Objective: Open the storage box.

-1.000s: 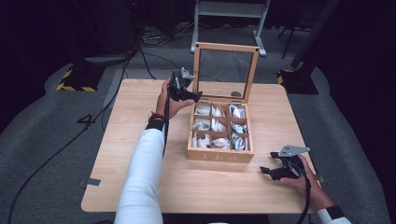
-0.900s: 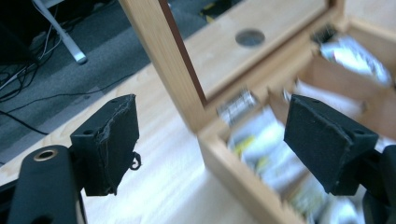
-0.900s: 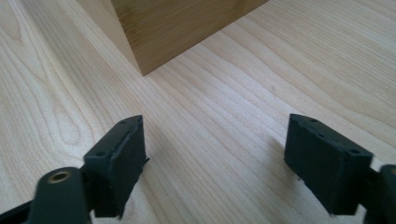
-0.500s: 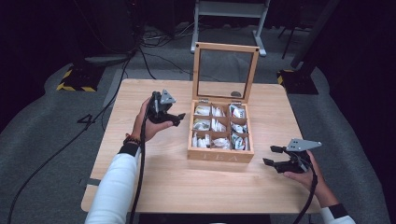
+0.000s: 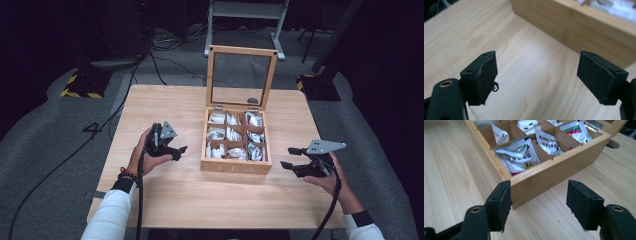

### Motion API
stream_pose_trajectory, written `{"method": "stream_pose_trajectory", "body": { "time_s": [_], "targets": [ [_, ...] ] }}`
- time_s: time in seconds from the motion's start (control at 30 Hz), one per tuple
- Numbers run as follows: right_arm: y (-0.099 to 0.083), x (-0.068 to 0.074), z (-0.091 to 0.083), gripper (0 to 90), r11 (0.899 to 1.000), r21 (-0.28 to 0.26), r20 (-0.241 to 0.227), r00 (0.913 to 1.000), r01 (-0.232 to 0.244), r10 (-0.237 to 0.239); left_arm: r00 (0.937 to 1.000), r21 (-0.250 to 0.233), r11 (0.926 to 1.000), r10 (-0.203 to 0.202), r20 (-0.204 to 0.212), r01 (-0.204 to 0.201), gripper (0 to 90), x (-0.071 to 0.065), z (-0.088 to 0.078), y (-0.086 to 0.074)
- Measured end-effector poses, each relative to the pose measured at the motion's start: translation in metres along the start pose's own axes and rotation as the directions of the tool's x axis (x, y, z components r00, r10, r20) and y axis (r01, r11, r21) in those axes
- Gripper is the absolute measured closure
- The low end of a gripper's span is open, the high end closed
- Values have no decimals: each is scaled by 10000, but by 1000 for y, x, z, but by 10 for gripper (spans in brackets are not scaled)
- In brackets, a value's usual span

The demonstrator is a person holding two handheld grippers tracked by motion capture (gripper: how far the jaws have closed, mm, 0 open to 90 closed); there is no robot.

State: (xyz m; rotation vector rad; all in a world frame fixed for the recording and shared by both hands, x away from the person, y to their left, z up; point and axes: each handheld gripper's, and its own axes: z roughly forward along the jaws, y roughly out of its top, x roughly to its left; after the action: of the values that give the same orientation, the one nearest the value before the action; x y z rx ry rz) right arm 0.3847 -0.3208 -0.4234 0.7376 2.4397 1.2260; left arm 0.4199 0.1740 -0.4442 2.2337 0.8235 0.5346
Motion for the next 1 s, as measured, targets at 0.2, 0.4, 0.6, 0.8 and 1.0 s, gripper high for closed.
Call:
{"method": "stream_pose_trajectory", "body": {
  "time_s": [0.2,0.4,0.6,0.8,1.0],
  "targets": [
    [17,1,4,453,9996,-94,-295,9992,249,-251,9995,198,9998,44,313,-50,180,-17,-1,-19],
    [40,10,20,437,9975,-206,-605,9958,670,-682,9968,563,9979,292,744,-334,190,-31,-6,-31],
    [58,19,41,457,9952,-346,-870,9917,916,-944,9967,775,9957,463,664,-514,192,-37,-11,-44],
    [76,25,60,469,9932,-236,-1270,9851,1139,-1160,9972,852,9946,545,510,-587,189,-39,-16,-54],
    [94,36,84,477,9877,238,-1585,9760,1547,-1491,9971,1033,9932,470,598,-530,188,-44,-22,-69]
  ]
}}
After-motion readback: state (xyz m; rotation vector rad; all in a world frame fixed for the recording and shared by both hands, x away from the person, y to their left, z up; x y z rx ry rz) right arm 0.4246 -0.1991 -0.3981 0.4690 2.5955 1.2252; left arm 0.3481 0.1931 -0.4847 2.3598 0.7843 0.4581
